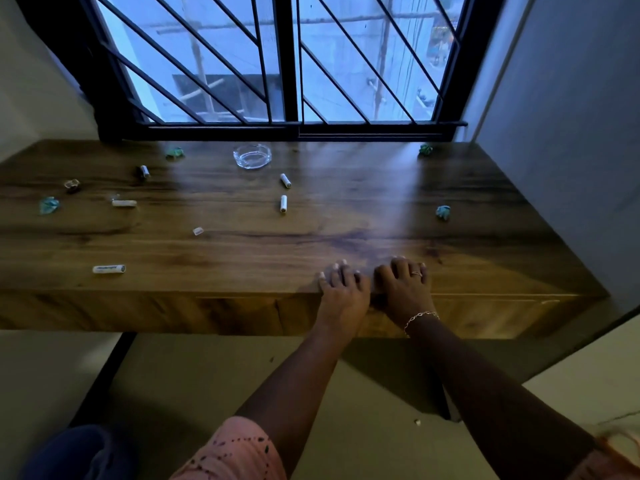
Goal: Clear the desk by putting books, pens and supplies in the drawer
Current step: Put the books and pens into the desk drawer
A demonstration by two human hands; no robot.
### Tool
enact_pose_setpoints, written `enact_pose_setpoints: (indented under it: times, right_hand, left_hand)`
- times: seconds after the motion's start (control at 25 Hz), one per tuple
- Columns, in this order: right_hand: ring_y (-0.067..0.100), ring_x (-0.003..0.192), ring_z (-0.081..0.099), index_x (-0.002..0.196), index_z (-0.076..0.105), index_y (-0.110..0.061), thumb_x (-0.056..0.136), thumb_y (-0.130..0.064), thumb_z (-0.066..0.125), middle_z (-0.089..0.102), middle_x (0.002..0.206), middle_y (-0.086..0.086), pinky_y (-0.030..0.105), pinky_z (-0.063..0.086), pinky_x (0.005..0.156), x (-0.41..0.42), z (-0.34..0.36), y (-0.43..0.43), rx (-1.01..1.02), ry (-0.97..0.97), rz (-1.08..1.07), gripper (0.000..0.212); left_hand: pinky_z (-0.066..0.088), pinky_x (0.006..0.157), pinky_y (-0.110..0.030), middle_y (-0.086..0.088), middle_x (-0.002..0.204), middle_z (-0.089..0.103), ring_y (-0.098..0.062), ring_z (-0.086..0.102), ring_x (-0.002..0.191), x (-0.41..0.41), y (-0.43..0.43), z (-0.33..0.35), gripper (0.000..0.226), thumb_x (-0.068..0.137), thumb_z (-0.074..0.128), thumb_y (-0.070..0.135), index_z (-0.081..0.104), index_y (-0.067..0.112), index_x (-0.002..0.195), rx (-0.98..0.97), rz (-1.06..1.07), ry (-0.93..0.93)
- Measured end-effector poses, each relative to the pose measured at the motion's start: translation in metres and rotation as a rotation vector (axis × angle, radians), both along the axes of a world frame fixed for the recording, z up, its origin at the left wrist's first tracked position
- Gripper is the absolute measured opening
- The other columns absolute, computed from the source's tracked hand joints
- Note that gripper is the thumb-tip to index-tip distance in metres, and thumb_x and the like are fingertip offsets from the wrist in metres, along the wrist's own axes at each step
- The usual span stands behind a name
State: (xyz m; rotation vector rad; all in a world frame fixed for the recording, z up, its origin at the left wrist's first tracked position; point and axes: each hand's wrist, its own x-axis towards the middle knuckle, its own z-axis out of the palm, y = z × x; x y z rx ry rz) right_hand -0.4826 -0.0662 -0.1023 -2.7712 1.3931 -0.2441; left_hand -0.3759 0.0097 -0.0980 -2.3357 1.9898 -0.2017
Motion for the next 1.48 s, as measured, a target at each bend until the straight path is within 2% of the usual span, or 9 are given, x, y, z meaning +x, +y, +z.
enact_pose_setpoints:
  times: [0.28, 0.52, 0.6, 0.72, 0.8, 0.84, 0.96, 1.12, 1.48]
  right_hand:
    - [0.031, 0.144, 0.003, 0.141, 0.026, -0.024, 0.083, -0.05, 0.054, 0.009, 0.155, 0.013, 0.055, 0.006, 0.112, 0.001, 0.001, -0.002, 0.057, 0.097, 0.012, 0.069]
    - [0.032, 0.144, -0.005, 0.147, 0.007, -0.027, 0.087, -0.047, 0.051, -0.004, 0.157, 0.012, 0.056, 0.005, 0.113, 0.004, 0.006, -0.005, 0.129, 0.2, -0.003, 0.077]
    - [0.031, 0.144, -0.007, 0.147, 0.002, -0.029, 0.087, -0.045, 0.053, -0.007, 0.157, 0.011, 0.055, 0.005, 0.114, 0.008, 0.012, -0.007, 0.156, 0.235, -0.007, 0.08]
    - [0.031, 0.144, -0.01, 0.147, -0.003, -0.031, 0.083, -0.046, 0.058, -0.012, 0.156, 0.01, 0.054, 0.004, 0.114, 0.014, 0.027, -0.006, 0.21, 0.248, -0.006, 0.089]
    - [0.032, 0.144, -0.011, 0.147, -0.005, -0.03, 0.081, -0.05, 0.06, -0.014, 0.156, 0.011, 0.053, 0.002, 0.114, 0.013, 0.028, -0.006, 0.263, 0.28, -0.025, 0.095]
    - [0.033, 0.144, -0.011, 0.147, -0.005, -0.029, 0.08, -0.054, 0.058, -0.014, 0.156, 0.012, 0.053, 0.002, 0.114, 0.013, 0.027, -0.005, 0.281, 0.288, -0.037, 0.096]
    - [0.037, 0.143, -0.006, 0.148, 0.004, -0.026, 0.083, -0.063, 0.046, -0.01, 0.156, 0.014, 0.054, 0.003, 0.113, 0.018, 0.026, 0.003, 0.301, 0.227, -0.072, 0.086]
    - [0.035, 0.144, 0.0, 0.146, 0.018, -0.025, 0.09, -0.059, 0.036, 0.002, 0.157, 0.011, 0.054, 0.005, 0.113, 0.039, 0.023, 0.007, 0.3, 0.112, -0.106, 0.068]
    - [0.029, 0.145, 0.005, 0.144, 0.022, -0.014, 0.092, -0.046, 0.042, 0.011, 0.155, 0.016, 0.036, 0.01, 0.116, 0.127, 0.03, -0.017, 0.277, -0.097, 0.069, 0.064]
  left_hand:
    - [0.02, 0.106, -0.065, -0.039, 0.147, 0.013, -0.054, 0.019, 0.135, 0.0, -0.001, 0.001, 0.049, 0.099, 0.033, 0.017, 0.018, -0.005, 0.14, 0.05, -0.009, -0.015]
    - [0.008, 0.118, -0.045, -0.02, 0.155, 0.016, -0.033, 0.011, 0.145, 0.023, 0.012, -0.001, 0.062, 0.091, 0.051, 0.024, 0.025, 0.005, 0.144, -0.031, -0.093, 0.19]
    - [0.025, 0.115, -0.042, -0.014, 0.149, 0.035, -0.028, 0.03, 0.14, 0.033, 0.023, 0.001, 0.077, 0.072, 0.073, 0.03, 0.041, 0.008, 0.138, -0.034, -0.157, 0.195]
    - [0.052, 0.089, -0.037, -0.006, 0.124, 0.064, -0.02, 0.061, 0.113, 0.045, 0.047, 0.011, 0.084, 0.04, 0.088, 0.041, 0.065, 0.015, 0.116, -0.005, -0.126, 0.179]
    - [0.042, 0.103, -0.036, -0.008, 0.14, 0.05, -0.021, 0.049, 0.128, 0.048, 0.05, 0.008, 0.083, 0.057, 0.082, 0.042, 0.054, 0.012, 0.13, -0.002, -0.156, 0.233]
    - [0.027, 0.113, -0.038, -0.009, 0.151, 0.033, -0.022, 0.031, 0.14, 0.051, 0.05, 0.007, 0.081, 0.073, 0.073, 0.041, 0.039, 0.01, 0.141, -0.003, -0.181, 0.244]
    - [0.002, 0.118, -0.037, -0.006, 0.159, 0.004, -0.02, 0.001, 0.146, 0.065, 0.051, 0.012, 0.07, 0.094, 0.045, 0.041, 0.012, 0.011, 0.149, 0.051, -0.098, 0.282]
    - [0.001, 0.118, -0.034, -0.006, 0.159, 0.004, -0.019, 0.0, 0.146, 0.083, 0.047, 0.012, 0.068, 0.096, 0.038, 0.045, 0.012, 0.011, 0.149, 0.059, -0.019, 0.377]
    - [-0.001, 0.119, -0.035, -0.008, 0.159, -0.003, -0.019, -0.003, 0.147, 0.145, 0.017, 0.023, 0.067, 0.096, 0.039, 0.043, 0.012, 0.012, 0.149, 0.001, 0.051, 0.427]
